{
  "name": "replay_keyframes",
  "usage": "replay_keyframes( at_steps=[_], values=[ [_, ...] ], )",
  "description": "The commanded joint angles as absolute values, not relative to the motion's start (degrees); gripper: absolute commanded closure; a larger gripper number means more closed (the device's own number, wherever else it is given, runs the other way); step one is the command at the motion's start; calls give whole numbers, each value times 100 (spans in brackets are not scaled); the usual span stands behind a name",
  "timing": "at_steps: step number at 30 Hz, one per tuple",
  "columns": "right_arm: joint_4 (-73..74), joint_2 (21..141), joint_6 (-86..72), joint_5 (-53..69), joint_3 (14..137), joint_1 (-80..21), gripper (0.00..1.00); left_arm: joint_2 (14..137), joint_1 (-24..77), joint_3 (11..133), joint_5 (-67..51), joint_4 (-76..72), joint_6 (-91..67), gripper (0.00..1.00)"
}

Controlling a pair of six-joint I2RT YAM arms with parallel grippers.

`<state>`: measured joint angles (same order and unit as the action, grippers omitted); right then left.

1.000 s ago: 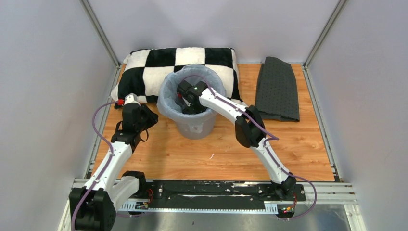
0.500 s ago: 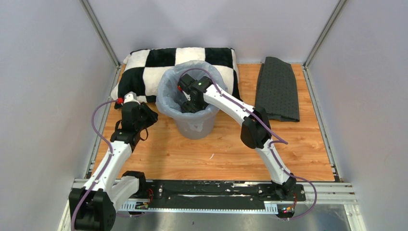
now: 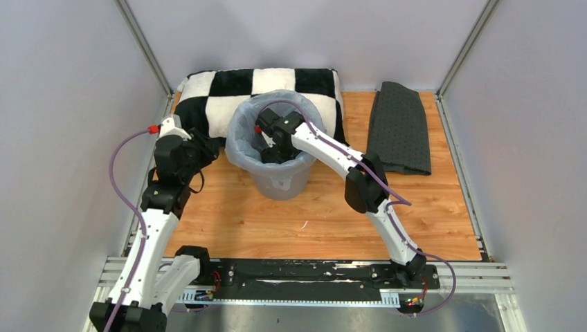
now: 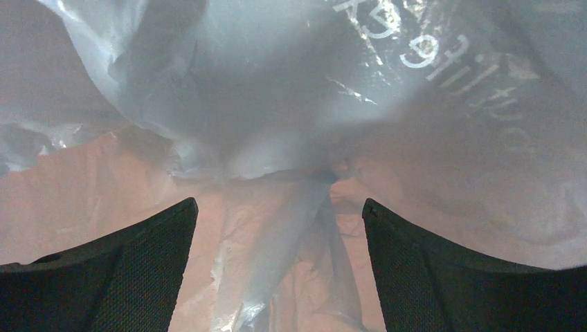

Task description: Put the trash bags into the trash bin

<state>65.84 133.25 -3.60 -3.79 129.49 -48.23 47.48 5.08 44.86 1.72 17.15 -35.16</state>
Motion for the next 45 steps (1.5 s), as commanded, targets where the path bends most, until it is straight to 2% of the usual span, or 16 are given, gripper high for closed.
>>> replay_keyframes(
  at_steps=[1, 7, 14, 45],
  values=[
    [6646, 13651, -351, -106, 12931, -4755, 10, 4512, 536, 4939, 139, 2136, -3477, 55],
    [6628, 13719, -352, -106, 12971, -4750, 10, 4524, 543, 5130, -648, 1673, -3650, 47],
    [6627, 13638, -386, -174, 13009, -4746, 10, 4780, 633, 4834, -1519, 757, -3956, 47],
    [6835, 12954, -490, -319, 13083, -4833, 11, 5522, 921, 4736, -1142, 1145, -3569, 51]
  ],
)
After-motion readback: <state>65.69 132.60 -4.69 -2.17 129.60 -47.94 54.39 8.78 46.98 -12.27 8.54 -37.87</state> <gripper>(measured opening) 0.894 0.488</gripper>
